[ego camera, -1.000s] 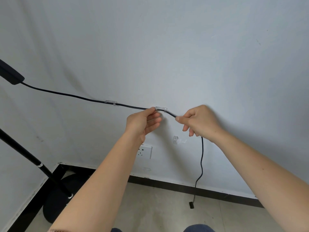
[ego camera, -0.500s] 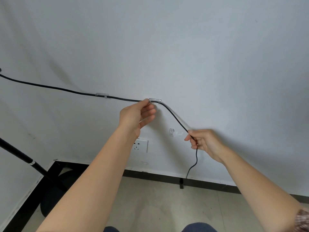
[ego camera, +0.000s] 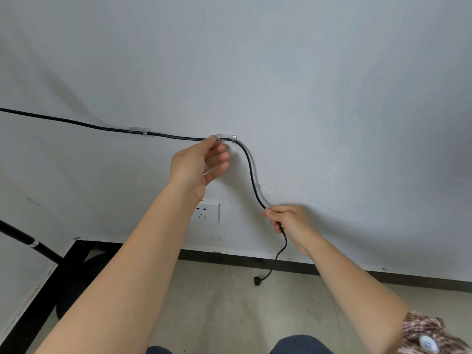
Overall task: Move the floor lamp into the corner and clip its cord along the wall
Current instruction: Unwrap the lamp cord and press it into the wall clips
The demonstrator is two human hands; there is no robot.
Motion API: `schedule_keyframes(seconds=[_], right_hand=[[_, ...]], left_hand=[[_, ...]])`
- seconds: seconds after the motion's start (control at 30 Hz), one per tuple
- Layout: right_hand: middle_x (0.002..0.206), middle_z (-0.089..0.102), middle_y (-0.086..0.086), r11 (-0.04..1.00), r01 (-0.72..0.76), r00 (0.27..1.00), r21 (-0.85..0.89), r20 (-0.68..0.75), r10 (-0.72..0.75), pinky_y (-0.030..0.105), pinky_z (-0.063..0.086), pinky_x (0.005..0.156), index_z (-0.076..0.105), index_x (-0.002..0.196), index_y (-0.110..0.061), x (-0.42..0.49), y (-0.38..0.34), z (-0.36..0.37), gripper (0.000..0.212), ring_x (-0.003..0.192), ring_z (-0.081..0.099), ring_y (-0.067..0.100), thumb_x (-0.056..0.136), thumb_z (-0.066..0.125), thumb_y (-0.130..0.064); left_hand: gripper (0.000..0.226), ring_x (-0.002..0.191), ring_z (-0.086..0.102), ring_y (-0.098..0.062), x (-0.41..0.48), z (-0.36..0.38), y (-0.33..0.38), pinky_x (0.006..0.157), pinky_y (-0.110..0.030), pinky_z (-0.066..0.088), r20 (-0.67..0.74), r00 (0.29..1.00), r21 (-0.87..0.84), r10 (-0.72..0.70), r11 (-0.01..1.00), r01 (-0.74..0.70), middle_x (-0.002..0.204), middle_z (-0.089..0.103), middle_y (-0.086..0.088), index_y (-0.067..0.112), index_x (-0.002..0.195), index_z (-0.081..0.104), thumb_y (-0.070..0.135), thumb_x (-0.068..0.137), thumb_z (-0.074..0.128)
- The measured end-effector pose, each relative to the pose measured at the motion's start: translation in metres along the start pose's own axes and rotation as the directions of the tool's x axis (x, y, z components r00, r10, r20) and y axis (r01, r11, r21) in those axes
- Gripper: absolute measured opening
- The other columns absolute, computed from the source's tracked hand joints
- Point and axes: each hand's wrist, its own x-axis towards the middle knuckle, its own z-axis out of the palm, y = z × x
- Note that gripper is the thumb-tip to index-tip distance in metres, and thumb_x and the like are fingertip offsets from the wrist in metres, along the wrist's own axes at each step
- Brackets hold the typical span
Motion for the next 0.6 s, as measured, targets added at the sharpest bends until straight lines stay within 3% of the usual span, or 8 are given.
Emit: schedule_keyframes(seconds=[0.23, 0.4, 0.6], right_hand=[[0.049, 0.051, -0.005, 0.998, -0.038, 0.999, 0.041, -0.008, 0.038, 0.022, 0.034, 0.05, 0.077, 0.077, -0.011, 0.001, 0.004, 0.006, 0.011, 0.048, 0.042, 0.011, 0.082, 0.069, -0.015], [0.049, 0.052, -0.007, 0.997, -0.033, 0.999, 0.064, 0.007, 0.032, 0.022, 0.035, 0.049, 0.078, 0.076, -0.012, 0.0, 0.007, 0.008, 0.013, 0.048, 0.042, 0.011, 0.082, 0.07, -0.021], [0.051, 0.053, -0.005, 0.995, -0.012, 0.998, 0.098, 0.059, 0.007, 0.02, 0.035, 0.047, 0.079, 0.078, -0.012, -0.002, 0.008, 0.009, 0.015, 0.048, 0.043, 0.009, 0.081, 0.07, -0.024]], left_hand=[[0.019, 0.064, 0.069, -0.013, -0.01, -0.003, -0.025, 0.056, -0.024, 0.057, -0.001, 1.0, 0.05, 0.013, 0.999, -0.013, 0.07, 0.071, 0.005, 0.02, 0.077, 0.071, 0.031, 0.088, 0.061], [0.011, 0.072, 0.065, -0.015, -0.021, -0.004, -0.08, 0.067, -0.025, 0.058, 0.033, 0.999, 0.367, -0.015, 0.93, 0.002, 0.083, 0.068, -0.005, 0.017, 0.084, 0.07, 0.01, 0.086, 0.062], [0.006, 0.068, 0.062, -0.017, -0.016, 0.01, -0.101, 0.078, -0.039, 0.058, 0.023, 0.993, 0.537, 0.114, 0.836, -0.109, 0.071, 0.068, -0.003, 0.013, 0.082, 0.072, 0.018, 0.081, 0.07]])
